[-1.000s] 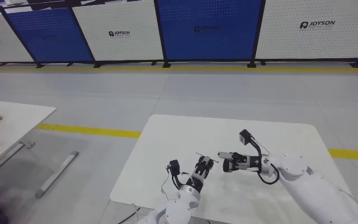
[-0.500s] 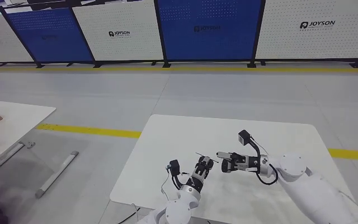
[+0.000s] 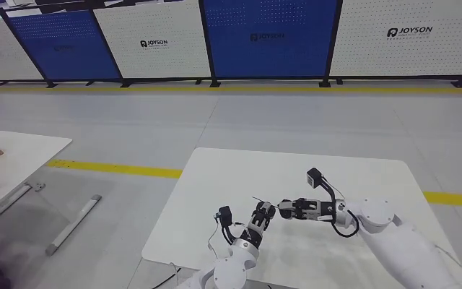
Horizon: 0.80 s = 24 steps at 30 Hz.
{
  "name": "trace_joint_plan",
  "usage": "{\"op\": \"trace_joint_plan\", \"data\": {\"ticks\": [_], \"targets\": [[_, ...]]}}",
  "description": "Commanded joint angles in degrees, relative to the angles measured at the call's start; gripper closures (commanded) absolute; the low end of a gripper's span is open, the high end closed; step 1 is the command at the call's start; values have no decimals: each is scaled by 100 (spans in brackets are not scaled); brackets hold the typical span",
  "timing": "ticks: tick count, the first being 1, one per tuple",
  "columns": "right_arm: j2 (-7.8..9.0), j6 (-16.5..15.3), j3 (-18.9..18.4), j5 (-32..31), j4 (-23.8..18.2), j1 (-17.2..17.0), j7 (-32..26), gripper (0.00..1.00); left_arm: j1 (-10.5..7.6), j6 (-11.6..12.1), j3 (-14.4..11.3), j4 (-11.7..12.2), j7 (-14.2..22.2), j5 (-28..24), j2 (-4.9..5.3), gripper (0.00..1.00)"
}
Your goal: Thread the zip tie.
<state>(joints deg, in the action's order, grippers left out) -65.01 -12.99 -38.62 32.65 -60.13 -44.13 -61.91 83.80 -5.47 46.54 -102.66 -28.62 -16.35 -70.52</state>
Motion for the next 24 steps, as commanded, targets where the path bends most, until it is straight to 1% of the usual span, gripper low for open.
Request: {"op": "trace_joint_plan", "data": {"ticks": [1, 9, 10, 11, 17, 24], "targets": [[-17, -3, -16, -9, 24, 1, -24, 100, 0, 0, 0, 0, 0, 0, 0, 100], [-81, 31, -86, -79, 62, 7, -115, 100, 0, 0, 0, 0, 0, 0, 0, 100], [-86, 35, -97, -87, 65, 7, -124, 100, 0, 0, 0, 0, 0, 0, 0, 28], [-93, 37, -111, -100, 68, 6, -135, 100, 0, 0, 0, 0, 0, 0, 0, 0], [-118, 33, -188, -160, 78, -13, -92, 100, 0, 0, 0, 0, 0, 0, 0, 0], [-118, 33, -188, -160, 78, -13, -92, 100, 0, 0, 0, 0, 0, 0, 0, 0]]}}
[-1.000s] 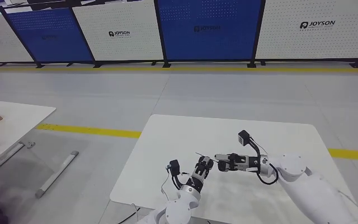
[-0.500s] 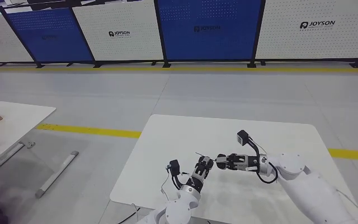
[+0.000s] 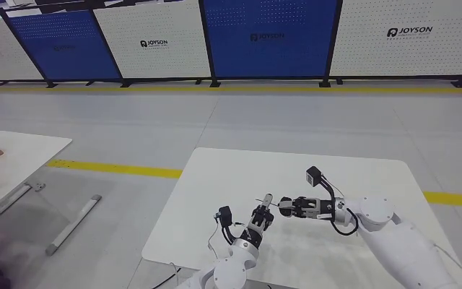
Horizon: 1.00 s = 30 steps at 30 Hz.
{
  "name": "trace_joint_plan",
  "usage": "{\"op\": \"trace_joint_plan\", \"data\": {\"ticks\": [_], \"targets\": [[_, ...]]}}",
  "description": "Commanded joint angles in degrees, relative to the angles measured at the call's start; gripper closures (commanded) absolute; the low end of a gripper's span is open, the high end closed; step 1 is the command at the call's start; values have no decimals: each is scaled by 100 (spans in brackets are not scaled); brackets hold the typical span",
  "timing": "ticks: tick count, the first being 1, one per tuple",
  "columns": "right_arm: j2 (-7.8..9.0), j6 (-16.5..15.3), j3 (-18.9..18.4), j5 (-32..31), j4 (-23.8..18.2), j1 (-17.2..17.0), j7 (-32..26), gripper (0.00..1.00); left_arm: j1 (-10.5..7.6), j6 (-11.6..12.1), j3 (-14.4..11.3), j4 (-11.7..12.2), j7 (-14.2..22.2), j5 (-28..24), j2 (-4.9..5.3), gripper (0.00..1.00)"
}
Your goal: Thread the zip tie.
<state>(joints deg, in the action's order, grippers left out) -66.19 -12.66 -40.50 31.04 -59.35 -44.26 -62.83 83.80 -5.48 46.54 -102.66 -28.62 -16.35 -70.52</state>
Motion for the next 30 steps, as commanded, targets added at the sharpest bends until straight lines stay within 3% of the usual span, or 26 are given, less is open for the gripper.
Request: {"op": "trace_joint_plan", "data": {"ticks": [1, 6, 8, 11, 26, 30], "targets": [[0, 0, 0, 0, 0, 0, 0, 100, 0, 0, 0, 0, 0, 0, 0, 0], [7, 27, -13, -81, -114, -76, 63, 100, -80, 102, 172, 161, 608, -381, -9, 0], [36, 31, -80, -109, -201, -129, -95, 100, -129, 184, 311, 289, 1015, -475, 12, 0], [76, -16, -214, 40, -232, -202, -459, 100, -125, 333, 501, 422, 1342, -347, 52, 0], [90, -34, -301, 46, -215, -250, -387, 100, -97, 423, 568, 459, 1415, -276, 61, 0], [90, -34, -301, 46, -215, -250, -387, 100, 33, 599, 544, 410, 1686, -59, 76, 0]]}}
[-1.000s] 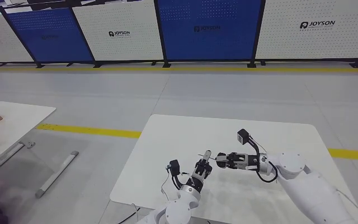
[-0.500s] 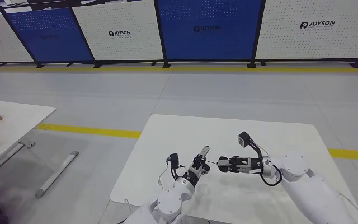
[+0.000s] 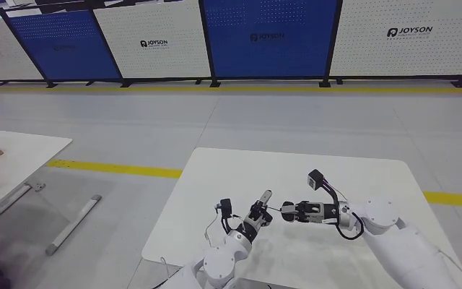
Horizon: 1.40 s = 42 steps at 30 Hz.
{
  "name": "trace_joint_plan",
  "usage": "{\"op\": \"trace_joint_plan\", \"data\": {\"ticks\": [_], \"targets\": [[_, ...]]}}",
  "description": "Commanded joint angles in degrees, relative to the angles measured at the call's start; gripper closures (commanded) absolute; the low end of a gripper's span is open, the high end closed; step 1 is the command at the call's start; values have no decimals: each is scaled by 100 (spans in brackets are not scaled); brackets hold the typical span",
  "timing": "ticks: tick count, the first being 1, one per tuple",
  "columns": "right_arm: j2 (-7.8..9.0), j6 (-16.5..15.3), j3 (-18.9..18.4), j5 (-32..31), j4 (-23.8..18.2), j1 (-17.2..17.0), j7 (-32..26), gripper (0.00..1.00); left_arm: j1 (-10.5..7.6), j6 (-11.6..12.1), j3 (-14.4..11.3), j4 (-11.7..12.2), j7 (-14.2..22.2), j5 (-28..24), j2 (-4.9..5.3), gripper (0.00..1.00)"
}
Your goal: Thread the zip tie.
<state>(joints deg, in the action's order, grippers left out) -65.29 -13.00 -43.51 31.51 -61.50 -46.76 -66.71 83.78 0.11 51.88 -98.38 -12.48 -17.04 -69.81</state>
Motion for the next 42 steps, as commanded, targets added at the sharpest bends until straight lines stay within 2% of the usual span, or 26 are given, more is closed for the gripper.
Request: {"op": "trace_joint_plan", "data": {"ticks": [1, 2, 8, 16, 18, 19, 21, 22, 24, 26, 33, 42], "targets": [[0, 0, 0, 0, 0, 0, 0, 100, 82, 169, 52, -48, 90, 3, 9, 0], [0, 0, 0, 0, 0, 0, 0, 100, 123, 264, 70, -62, 119, -48, 8, 0], [0, 0, 0, 0, 0, 0, 0, 100, 123, 264, 70, -62, 119, -48, 8, 0], [0, 0, 0, 0, 0, 0, 0, 100, 138, 418, 53, 27, -57, 225, -36, 0], [0, 0, 0, 0, 0, 0, 0, 100, 138, 445, 73, 49, -23, 242, -43, 48], [0, 0, 0, 0, 0, 0, 0, 100, 147, 456, 83, 53, -5, 253, -44, 53], [0, 0, 0, 0, 0, 0, 0, 100, 172, 448, 103, 50, 66, 306, -42, 69], [0, 0, 0, 0, 0, 0, 0, 100, 183, 444, 114, 44, 85, 321, -41, 73], [0, 0, 0, 0, 0, 0, 0, 100, 207, 438, 125, 28, 127, 362, -41, 95], [0, 0, 0, 0, 0, 0, 0, 100, 241, 469, 143, 1, 154, 401, -42, 100], [0, 0, 0, 0, 0, 0, 0, 100, 351, 679, 232, -28, 406, 475, -29, 100], [0, 0, 0, 0, 0, 0, 0, 100, 373, 671, 291, -40, 441, 505, -51, 100]]}}
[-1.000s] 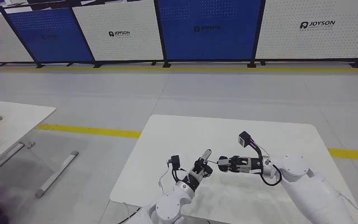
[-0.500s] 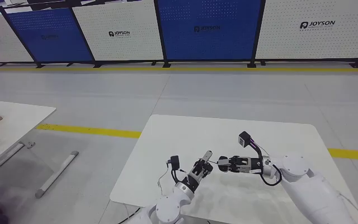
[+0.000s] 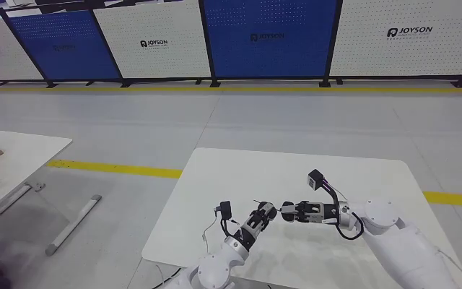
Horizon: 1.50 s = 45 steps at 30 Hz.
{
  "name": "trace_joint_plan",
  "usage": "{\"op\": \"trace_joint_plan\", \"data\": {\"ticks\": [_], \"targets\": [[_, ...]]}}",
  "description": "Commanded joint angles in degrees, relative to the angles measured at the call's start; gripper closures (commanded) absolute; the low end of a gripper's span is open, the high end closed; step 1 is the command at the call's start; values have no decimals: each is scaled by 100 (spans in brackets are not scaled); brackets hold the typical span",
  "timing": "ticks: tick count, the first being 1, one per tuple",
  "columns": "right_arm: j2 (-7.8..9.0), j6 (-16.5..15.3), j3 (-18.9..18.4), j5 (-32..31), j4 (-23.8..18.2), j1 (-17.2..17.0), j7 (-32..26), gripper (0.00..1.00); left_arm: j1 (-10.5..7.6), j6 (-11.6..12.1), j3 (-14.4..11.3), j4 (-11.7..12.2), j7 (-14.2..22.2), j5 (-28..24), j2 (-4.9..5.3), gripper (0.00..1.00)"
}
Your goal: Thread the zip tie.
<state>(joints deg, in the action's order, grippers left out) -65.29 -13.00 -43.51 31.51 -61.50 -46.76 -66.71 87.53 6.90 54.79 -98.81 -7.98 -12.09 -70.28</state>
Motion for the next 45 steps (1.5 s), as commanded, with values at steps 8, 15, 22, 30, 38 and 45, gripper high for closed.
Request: {"op": "trace_joint_plan", "data": {"ticks": [8, 15, 22, 30, 38, 45], "targets": [[0, 0, 0, 0, 0, 0, 0, 100, 20, 5, 6, 30, -15, 141, -26, 60], [0, 0, 0, 0, 0, 0, 0, 100, 54, 61, 44, 32, 43, 213, -35, 93], [0, 0, 0, 0, 0, 0, 0, 100, 71, 104, 67, 49, 89, 250, -49, 100], [0, 0, 0, 0, 0, 0, 0, 100, 94, 137, 77, 51, 59, 323, -70, 100], [87, -83, -346, 41, -234, -336, 175, 0, 117, -124, 90, 3, -152, 437, -100, 100], [263, -370, -916, 123, -438, -740, 123, 0, 38, -620, 46, 24, -484, 691, -145, 100]]}}
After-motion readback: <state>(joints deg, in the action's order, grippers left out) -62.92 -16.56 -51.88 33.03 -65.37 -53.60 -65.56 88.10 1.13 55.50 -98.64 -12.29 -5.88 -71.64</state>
